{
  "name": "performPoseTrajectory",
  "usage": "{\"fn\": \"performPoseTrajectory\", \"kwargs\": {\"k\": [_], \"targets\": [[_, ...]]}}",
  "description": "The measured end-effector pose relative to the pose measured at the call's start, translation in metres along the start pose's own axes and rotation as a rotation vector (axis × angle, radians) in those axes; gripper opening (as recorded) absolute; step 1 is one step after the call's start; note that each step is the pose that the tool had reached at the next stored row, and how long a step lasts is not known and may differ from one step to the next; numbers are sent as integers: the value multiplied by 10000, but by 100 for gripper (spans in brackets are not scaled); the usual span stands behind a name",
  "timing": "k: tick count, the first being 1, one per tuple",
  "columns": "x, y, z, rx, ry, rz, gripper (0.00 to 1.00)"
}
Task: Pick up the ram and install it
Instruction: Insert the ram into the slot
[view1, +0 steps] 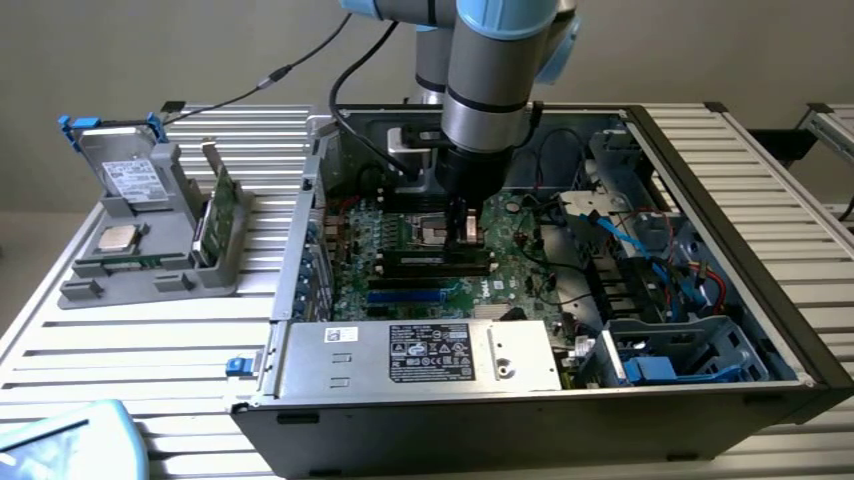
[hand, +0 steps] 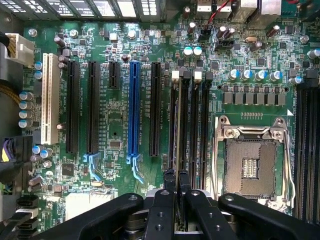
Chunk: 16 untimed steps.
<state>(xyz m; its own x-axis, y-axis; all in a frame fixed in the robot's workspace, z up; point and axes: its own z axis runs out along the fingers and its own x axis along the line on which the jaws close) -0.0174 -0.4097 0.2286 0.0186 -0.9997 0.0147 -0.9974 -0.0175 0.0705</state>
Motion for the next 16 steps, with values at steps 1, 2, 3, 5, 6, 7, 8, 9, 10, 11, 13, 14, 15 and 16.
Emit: {"fn": "performPoseTrajectory", "kwargs": {"k": [1,2,3,5,6,7,8,9,10,11,13,14,15,16], "targets": [[0,0,0,0,2,0,14],[0,0,0,0,3,-1,14],[0,0,1,0,6,-7,14],[-1,-1,2,-4,40,-41,14],[-1,0,2,-8,66,-65,14],[0,0,2,-8,82,-82,14],[0,0,2,-9,93,-92,14],[0,0,2,-10,97,-96,14],[0,0,2,-9,100,-99,14],[-1,-1,3,-9,101,-101,14],[-3,-6,6,-8,103,-111,14],[-3,-8,6,-9,103,-114,14],[-3,-8,6,-8,103,-114,14],[-3,-8,7,-9,103,-114,14]]}}
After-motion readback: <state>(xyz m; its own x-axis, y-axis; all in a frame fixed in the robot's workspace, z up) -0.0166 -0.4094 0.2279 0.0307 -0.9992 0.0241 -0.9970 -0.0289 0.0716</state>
